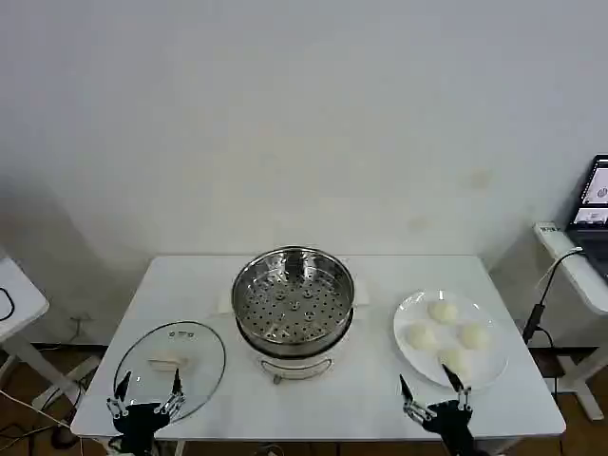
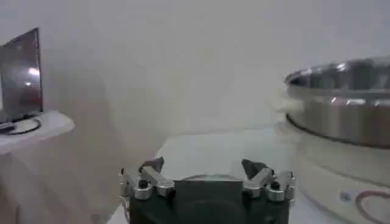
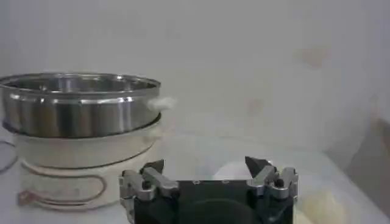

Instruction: Take steamed baozi put them in steamer then cover it.

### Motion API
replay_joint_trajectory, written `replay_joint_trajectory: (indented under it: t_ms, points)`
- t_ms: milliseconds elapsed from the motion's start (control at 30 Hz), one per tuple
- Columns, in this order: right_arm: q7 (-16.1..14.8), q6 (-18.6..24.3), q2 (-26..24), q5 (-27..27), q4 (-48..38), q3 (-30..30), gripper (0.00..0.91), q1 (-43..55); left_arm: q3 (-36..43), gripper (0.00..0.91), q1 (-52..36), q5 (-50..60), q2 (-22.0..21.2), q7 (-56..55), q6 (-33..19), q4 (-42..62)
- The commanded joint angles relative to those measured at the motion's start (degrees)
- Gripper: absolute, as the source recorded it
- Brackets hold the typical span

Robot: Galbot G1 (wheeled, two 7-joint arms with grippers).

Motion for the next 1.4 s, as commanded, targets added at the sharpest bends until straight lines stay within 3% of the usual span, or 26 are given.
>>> replay_joint_trajectory:
  t_ms: [33,167,233,333,400,467,600,667,800,867,933,1000,1100,1200,1400]
  points:
    - [-4.22,-10.03,-10.59,-6.49,-1.07,4.35,0.907,7.63,-3.5,0.907,-2.48,1.23,0.83,4.14,7.45,-1.81]
    - [-11.77,-11.57,-18.34,-15.76,-4.12,6.75,0.907,11.39,-3.09,0.907,-1.68,4.58,0.73,4.99,6.29,-2.26]
    - [-18.38,-10.58,-21.19,-22.3,-5.72,8.28,0.907,12.97,-2.78,0.907,-1.31,6.03,0.46,5.08,5.14,-2.38]
    - [-24.59,-9.55,-25.2,-25.45,-7.93,9.17,0.907,15.59,-2.47,0.907,-1.07,6.8,-0.11,5.06,4.72,-2.49]
    - [-30.21,-5.71,-29.66,-31.38,-11.16,8.93,0.907,19.34,-2.33,0.907,-0.82,7.42,-0.42,5.17,4.65,-2.87]
    - [-33.32,-2.83,-32.82,-34.4,-13.05,7.83,0.907,22.55,-2.26,0.907,-0.7,7.88,-0.43,5.3,4.41,-3.21]
    - [-39.69,0.63,-39.01,-35.47,-17.22,2.54,0.907,31.37,-2.36,0.907,-0.88,9.33,-0.36,5.54,3.79,-3.42]
    - [-41.22,1.58,-40.31,-35.41,-18.68,-0.32,0.907,34.87,-2.41,0.907,-0.96,9.7,-0.31,5.73,3.8,-3.51]
    - [-46.19,3.66,-43.9,-34.02,-25.29,-12.61,0.907,48.6,-2.36,0.907,-1.0,10.19,-0.25,5.9,3.82,-3.6]
    - [-46.85,3.68,-44.52,-33.8,-27.38,-17.15,0.907,52.94,-2.38,0.907,-1.0,10.27,-0.21,5.88,3.82,-3.62]
    - [-48.78,2.14,-45.12,-33.28,-30.84,-26.13,0.907,62.38,-2.44,0.907,-1.16,10.45,-0.1,5.98,3.83,-3.67]
    - [-51.39,1.12,-45.14,-32.33,-33.34,-32.77,0.907,67.81,-2.62,0.907,-1.25,10.44,0.05,6.04,3.85,-3.73]
    - [-52.76,0.83,-44.52,-28.83,-37.29,-42.63,0.907,76.52,-2.9,0.907,-1.69,10.44,0.38,6.09,3.9,-3.62]
    - [-54.42,1.27,-42.72,-29.05,-42.21,-51.32,0.907,84.42,-3.16,0.907,-2.03,10.4,0.64,6.14,3.93,-3.49]
    - [-58.01,1.69,-39.32,-26.83,-49.59,-59.93,0.907,90.1,-3.84,0.907,-2.64,10.42,0.67,6.84,3.92,-3.28]
